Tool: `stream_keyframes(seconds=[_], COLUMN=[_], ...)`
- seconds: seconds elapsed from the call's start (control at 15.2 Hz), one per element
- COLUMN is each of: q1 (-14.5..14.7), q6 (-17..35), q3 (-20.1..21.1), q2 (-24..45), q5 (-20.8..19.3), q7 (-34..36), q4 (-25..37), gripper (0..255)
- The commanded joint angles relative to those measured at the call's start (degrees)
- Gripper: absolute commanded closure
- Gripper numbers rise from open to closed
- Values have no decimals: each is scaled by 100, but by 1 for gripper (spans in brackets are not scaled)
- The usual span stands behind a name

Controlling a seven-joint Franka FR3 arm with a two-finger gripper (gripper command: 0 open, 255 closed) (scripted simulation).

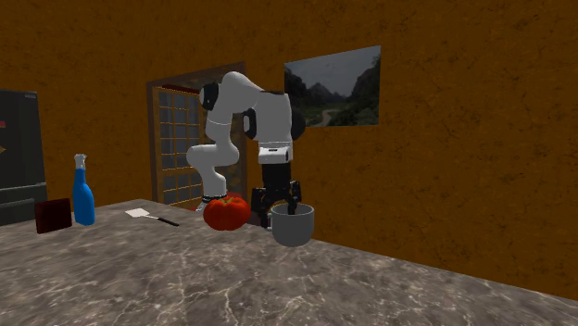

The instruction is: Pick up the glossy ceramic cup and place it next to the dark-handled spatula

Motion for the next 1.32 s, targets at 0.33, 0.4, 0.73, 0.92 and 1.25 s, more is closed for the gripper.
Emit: stream_keyframes(seconds=[0.33, 0.4, 0.73, 0.92, 1.25], q1=[-5, -5, -5, -5, -2], q6=[46, 45, 45, 45, -143], q3=[0, 0, 0, 0, -9], q2=[17, 17, 17, 17, -75], q5=[5, 5, 5, 5, -14], q7=[-9, -9, -9, -9, 8], q4=[-25, -24, -24, -24, 74], gripper=[0, 0, 255, 255, 255])
